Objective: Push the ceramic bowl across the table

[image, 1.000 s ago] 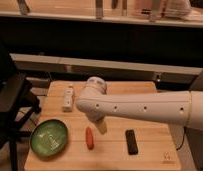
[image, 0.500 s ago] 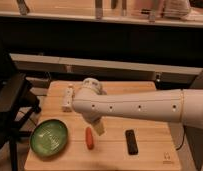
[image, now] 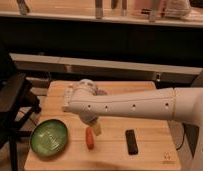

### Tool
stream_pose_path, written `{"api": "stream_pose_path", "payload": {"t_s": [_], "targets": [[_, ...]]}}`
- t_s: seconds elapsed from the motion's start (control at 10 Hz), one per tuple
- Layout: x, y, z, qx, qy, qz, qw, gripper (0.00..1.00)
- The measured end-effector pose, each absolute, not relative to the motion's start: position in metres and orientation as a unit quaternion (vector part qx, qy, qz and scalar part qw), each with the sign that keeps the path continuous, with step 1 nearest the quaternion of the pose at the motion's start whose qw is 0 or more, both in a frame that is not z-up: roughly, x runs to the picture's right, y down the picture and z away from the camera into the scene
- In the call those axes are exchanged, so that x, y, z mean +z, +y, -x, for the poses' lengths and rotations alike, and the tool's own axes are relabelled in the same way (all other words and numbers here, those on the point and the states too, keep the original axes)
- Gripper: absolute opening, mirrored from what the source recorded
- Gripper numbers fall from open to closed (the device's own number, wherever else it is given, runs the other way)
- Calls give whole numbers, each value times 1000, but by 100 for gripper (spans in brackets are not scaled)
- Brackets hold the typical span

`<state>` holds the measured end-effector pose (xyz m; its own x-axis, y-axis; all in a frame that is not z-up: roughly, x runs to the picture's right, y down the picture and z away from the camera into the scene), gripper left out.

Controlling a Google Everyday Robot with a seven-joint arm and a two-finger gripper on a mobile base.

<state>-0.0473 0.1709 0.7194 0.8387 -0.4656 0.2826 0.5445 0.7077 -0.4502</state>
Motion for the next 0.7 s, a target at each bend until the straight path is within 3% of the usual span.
{"api": "stream_pose_path", "payload": {"t_s": [0.7], "targets": [[726, 185, 58, -278, -81, 276, 917, 80]]}}
